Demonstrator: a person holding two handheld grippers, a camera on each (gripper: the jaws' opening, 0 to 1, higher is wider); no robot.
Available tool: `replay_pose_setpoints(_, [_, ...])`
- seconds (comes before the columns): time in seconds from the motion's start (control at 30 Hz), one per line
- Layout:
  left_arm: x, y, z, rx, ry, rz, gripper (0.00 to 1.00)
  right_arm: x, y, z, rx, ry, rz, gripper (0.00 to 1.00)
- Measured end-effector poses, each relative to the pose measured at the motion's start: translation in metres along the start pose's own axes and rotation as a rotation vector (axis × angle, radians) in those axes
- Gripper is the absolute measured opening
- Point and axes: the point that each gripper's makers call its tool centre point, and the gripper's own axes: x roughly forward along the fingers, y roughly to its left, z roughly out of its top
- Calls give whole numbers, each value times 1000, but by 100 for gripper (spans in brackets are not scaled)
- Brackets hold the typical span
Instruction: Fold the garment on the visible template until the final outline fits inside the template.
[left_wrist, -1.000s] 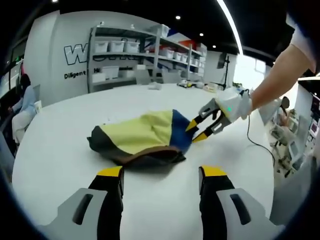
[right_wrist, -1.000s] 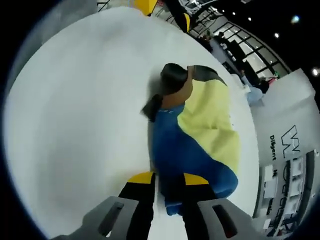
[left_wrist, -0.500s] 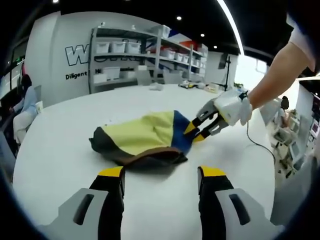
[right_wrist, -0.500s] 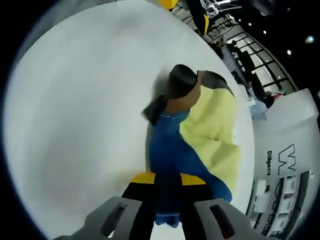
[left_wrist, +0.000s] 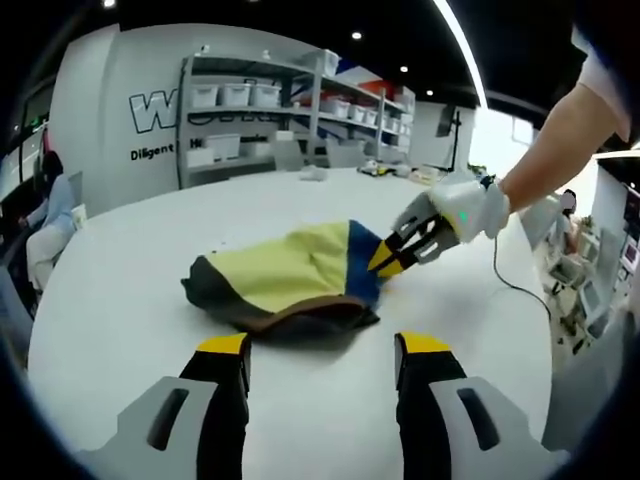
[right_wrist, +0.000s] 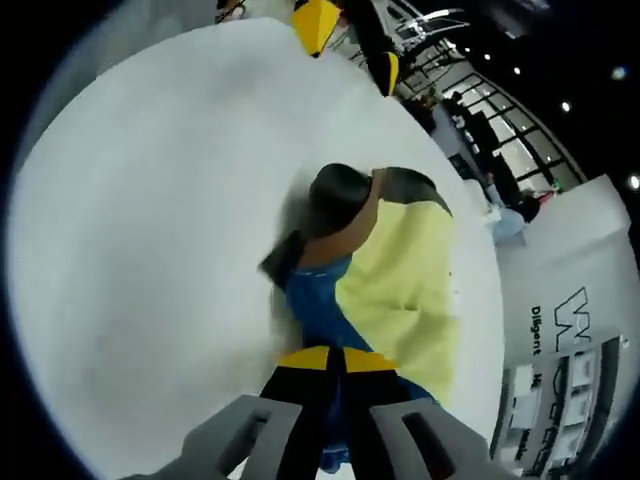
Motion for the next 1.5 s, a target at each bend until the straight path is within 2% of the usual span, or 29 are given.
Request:
replay_pose_setpoints(0.13, [1, 0, 0, 2, 1, -2, 56, -9, -9, 4, 99, -48, -8, 0])
replay_pose_setpoints(0.17, [1, 0, 0, 2, 1, -3, 56, -12, -6, 7, 143, -70, 22, 0])
replay_pose_setpoints(0.37, [2, -3, 2, 3, -4, -8, 56, -23, -12, 4, 161, -85, 13, 0])
replay_pose_setpoints(0.43, [1, -3, 2, 2, -3, -8, 56, -21, -10, -4, 150, -56, 15, 0])
replay_pose_setpoints(0.53, [2, -3, 3, 1, -5, -8, 56, -18, -9, -9, 172, -48, 12, 1])
replay_pose_setpoints(0.67, [2, -3, 3, 1, -4, -8, 56, -12, 0, -14, 144, -26, 35, 5])
replay_pose_setpoints(0.73, [2, -3, 3, 1, -5, -7, 56, -11, 8, -18, 93, -2, 56, 10])
replay_pose_setpoints(0.83, [1, -2, 2, -1, -2, -3, 56, -8, 16, -20, 58, 4, 72, 12])
replay_pose_setpoints(0.97, [2, -1, 1, -3, -1, -2, 56, -1, 22, -18, -33, 24, 95, 11])
replay_pose_setpoints(1.03, [3, -2, 0, -3, 0, -4, 56, 2, 23, -15, -30, 25, 93, 10])
replay_pose_setpoints(1.1, [4, -3, 1, -3, -2, -7, 56, 5, 19, -19, -62, 56, 77, 7])
replay_pose_setpoints(1.23, [6, -2, 1, -3, -3, -8, 56, 6, 11, -17, -47, 46, 49, 0])
replay_pose_setpoints(1.5, [13, 9, -3, 35, 21, -3, 53, -6, -6, -5, 72, -19, -4, 0])
